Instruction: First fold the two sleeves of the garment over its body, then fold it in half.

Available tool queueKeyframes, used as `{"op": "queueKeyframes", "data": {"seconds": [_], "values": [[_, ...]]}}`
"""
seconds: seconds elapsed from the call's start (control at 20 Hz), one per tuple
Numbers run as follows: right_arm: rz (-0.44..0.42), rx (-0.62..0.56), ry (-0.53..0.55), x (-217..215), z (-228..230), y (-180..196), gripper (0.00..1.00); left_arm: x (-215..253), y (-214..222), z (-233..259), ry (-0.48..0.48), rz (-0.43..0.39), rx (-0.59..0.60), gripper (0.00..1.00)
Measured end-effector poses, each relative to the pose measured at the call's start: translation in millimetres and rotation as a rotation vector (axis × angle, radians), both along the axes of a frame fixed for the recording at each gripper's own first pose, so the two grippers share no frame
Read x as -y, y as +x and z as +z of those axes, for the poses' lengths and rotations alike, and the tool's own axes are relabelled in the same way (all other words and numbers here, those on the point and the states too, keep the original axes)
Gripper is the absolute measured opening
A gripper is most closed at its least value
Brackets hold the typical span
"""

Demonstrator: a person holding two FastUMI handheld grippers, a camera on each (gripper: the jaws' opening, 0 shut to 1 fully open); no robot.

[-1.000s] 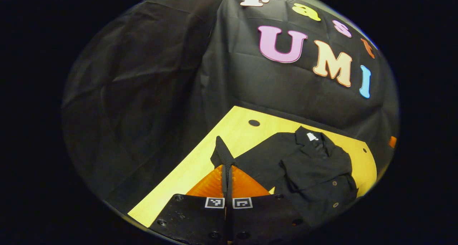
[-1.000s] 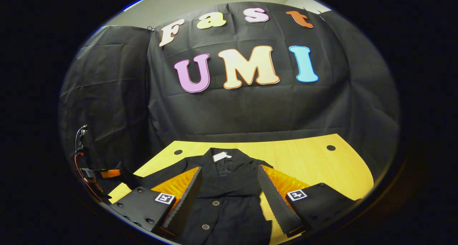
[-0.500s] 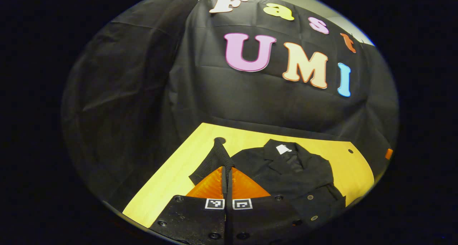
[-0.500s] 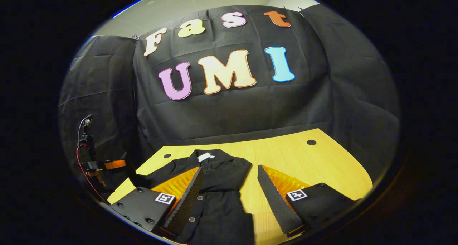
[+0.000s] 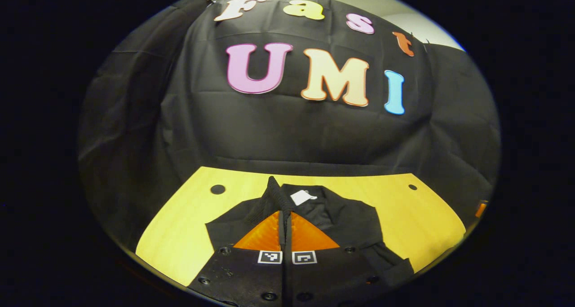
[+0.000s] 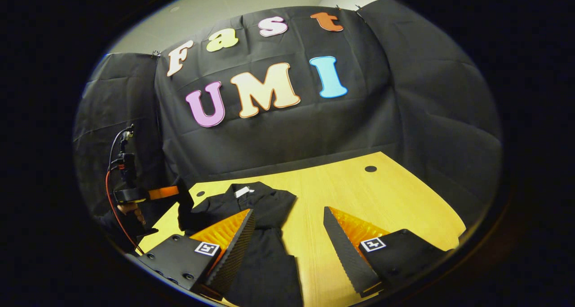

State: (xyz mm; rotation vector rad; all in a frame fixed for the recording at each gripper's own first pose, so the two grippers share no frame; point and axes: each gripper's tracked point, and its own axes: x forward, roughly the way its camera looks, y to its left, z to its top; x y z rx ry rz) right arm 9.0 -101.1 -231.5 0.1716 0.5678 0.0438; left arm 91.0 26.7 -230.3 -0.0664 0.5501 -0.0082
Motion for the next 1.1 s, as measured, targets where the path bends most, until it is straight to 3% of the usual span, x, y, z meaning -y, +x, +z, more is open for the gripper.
{"op": "queueKeyframes", "data": {"seconds": [0.45,0.75,0.95,1.1], "values": [[-0.102,-0.019,0.014,55.6,-5.1,-21.1,0.98,99.9,30.6,-23.7,-0.007,-0.16,-0.032,0.0],[-0.109,-0.027,0.012,67.9,-10.7,-22.8,0.97,146.2,36.9,-39.7,0.021,-0.233,-0.073,0.0],[-0.069,-0.024,0.029,65.1,-14.7,-15.1,0.97,143.5,40.3,-32.1,0.108,-0.187,-0.043,0.0],[-0.014,-0.011,0.04,59.9,-15.0,-10.2,0.98,127.3,38.2,9.4,0.111,-0.134,0.064,1.0]]}}
